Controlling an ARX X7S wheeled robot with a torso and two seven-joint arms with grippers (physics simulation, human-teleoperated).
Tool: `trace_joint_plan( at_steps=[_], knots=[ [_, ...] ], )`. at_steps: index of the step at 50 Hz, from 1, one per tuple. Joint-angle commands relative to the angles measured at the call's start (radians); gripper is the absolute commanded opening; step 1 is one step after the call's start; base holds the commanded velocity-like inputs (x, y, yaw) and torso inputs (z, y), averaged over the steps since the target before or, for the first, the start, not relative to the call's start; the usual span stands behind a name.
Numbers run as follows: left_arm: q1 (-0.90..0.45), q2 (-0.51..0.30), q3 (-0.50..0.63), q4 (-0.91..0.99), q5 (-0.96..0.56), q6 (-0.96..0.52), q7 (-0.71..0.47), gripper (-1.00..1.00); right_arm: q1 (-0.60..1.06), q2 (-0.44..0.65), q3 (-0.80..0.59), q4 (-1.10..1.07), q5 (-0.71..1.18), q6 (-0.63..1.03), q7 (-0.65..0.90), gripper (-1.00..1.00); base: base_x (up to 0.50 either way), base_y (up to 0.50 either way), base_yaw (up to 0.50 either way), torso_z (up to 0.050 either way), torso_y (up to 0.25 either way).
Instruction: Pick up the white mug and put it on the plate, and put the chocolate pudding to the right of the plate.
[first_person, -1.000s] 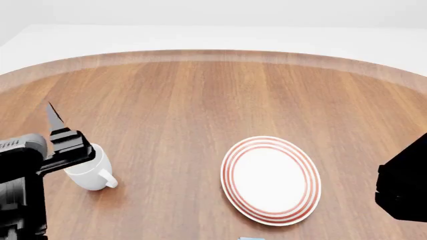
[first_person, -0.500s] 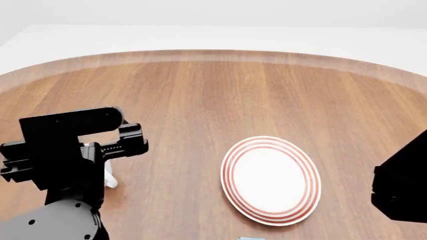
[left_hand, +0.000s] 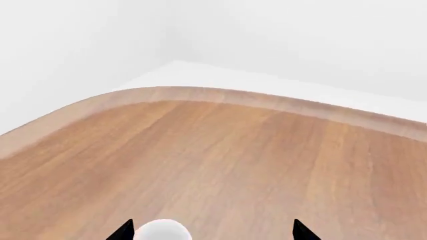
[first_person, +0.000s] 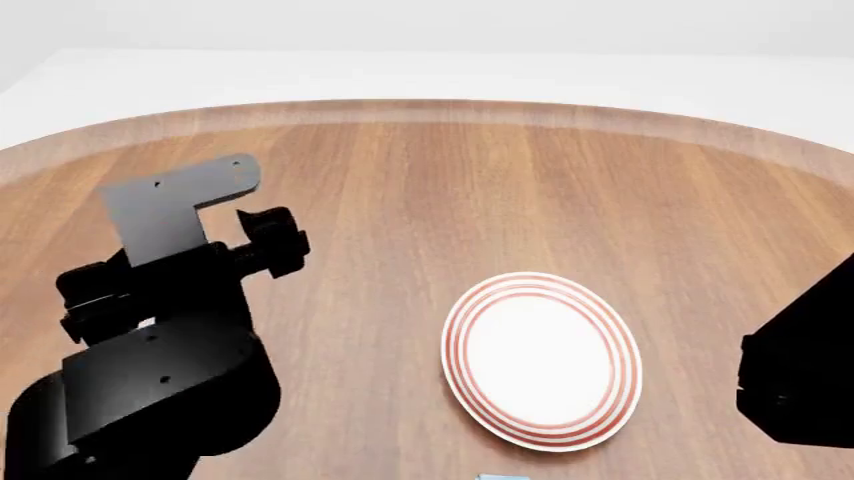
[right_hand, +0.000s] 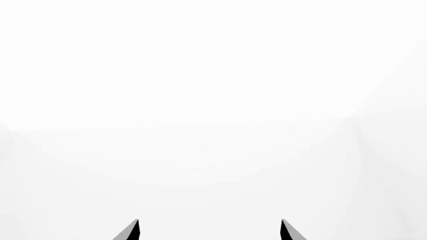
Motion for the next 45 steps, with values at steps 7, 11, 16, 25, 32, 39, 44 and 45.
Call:
trace_joint_plan(
  at_steps=[7,11,16,25,32,39,44,45],
  knots=[
    [0.034,0.120,-0.026,-0.183,0.170,0.112,-0.072,1.00,0.000,-0.011,0.013,-0.002,-0.015,0.001,-0.016,1.00,0.00,0.00,0.00,0.000,0.000],
    [0.061,0.146,-0.031,-0.237,0.212,0.167,-0.074,1.00,0.001,-0.009,0.012,0.000,-0.013,0.000,-0.014,1.00,0.00,0.00,0.00,0.000,0.000],
    [0.086,0.152,-0.038,-0.265,0.244,0.204,-0.074,1.00,-0.001,-0.009,0.009,0.005,-0.012,-0.005,-0.014,1.00,0.00,0.00,0.00,0.000,0.000],
    [0.107,0.162,-0.026,-0.336,0.291,0.268,-0.040,1.00,-0.004,-0.005,0.006,0.009,-0.008,-0.012,-0.013,1.00,0.00,0.00,0.00,0.000,0.000],
    [0.113,0.156,-0.018,-0.406,0.297,0.325,0.030,1.00,-0.007,-0.004,-0.002,0.010,-0.014,-0.012,-0.012,1.00,0.00,0.00,0.00,0.000,0.000],
    [0.103,0.157,-0.013,-0.492,0.298,0.365,0.085,1.00,-0.006,-0.002,-0.008,0.012,-0.016,-0.010,-0.010,1.00,0.00,0.00,0.00,0.000,0.000],
    [0.107,0.157,-0.012,-0.532,0.309,0.402,0.103,1.00,-0.007,-0.001,-0.009,0.015,-0.015,-0.014,-0.008,1.00,0.00,0.00,0.00,0.000,0.000],
    [0.107,0.156,-0.013,-0.536,0.309,0.407,0.105,1.00,-0.008,-0.001,-0.010,0.016,-0.016,-0.014,-0.008,1.00,0.00,0.00,0.00,0.000,0.000]
  ],
)
